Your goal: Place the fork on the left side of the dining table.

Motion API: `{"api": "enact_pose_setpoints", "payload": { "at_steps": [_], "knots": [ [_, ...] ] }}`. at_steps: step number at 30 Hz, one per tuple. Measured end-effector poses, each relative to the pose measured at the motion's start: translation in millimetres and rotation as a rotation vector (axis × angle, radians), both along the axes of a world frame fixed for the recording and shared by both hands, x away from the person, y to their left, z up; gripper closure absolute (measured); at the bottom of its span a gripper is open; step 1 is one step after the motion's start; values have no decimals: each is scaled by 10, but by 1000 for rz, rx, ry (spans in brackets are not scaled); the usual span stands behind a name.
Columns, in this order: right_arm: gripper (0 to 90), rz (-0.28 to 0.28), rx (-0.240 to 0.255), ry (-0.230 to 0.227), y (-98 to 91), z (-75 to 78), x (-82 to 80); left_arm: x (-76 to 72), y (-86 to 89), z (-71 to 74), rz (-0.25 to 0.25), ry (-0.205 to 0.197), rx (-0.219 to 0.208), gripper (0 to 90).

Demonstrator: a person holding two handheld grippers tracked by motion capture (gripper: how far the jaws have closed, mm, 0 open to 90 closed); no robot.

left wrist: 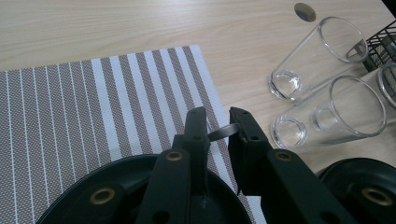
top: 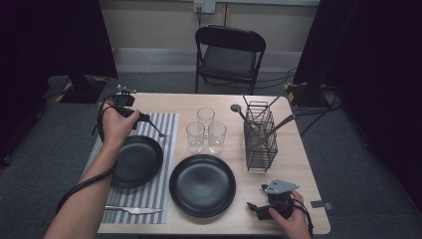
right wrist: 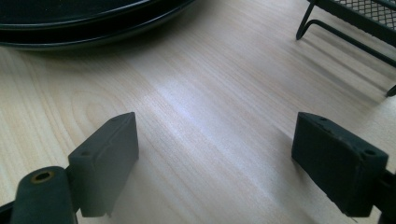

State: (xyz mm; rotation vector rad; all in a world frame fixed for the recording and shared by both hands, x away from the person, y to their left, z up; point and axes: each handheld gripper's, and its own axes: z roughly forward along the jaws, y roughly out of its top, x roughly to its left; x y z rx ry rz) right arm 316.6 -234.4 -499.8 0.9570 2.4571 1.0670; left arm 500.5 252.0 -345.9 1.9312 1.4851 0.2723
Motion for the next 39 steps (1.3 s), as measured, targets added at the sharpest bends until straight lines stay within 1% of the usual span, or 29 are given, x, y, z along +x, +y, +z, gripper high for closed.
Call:
{"api": "enact_pose_setpoints", "payload": {
  "at_steps": [2, 7, 10, 12, 14, 18, 19, 29, 39],
  "knots": [
    [138, 0, 0, 0, 0, 0, 0, 7, -12, 7, -7, -1, 9, 775],
    [138, 0, 0, 0, 0, 0, 0, 21, -45, -5, -4, -2, 6, 769],
    [139, -1, 0, 0, 0, 0, -1, 24, -47, -20, -5, 2, 4, 771],
    [138, -1, -2, 1, -1, 1, -4, 26, -46, -15, -4, 8, 11, 773],
    [138, 0, -2, 0, -1, 1, -4, 33, -40, -17, -3, 2, 16, 773],
    [138, 1, -2, 0, -1, 1, -5, 43, -29, -25, 11, -3, 5, 774],
    [139, 0, -2, 0, -1, 1, -5, 49, -22, -25, 9, -5, 8, 774],
    [138, 0, -2, 1, -1, 1, -5, 66, 7, -27, 12, 7, -3, 774],
    [139, 1, -2, -1, -1, 1, -5, 80, 32, -25, 19, 15, 14, 769]
  ]
}}
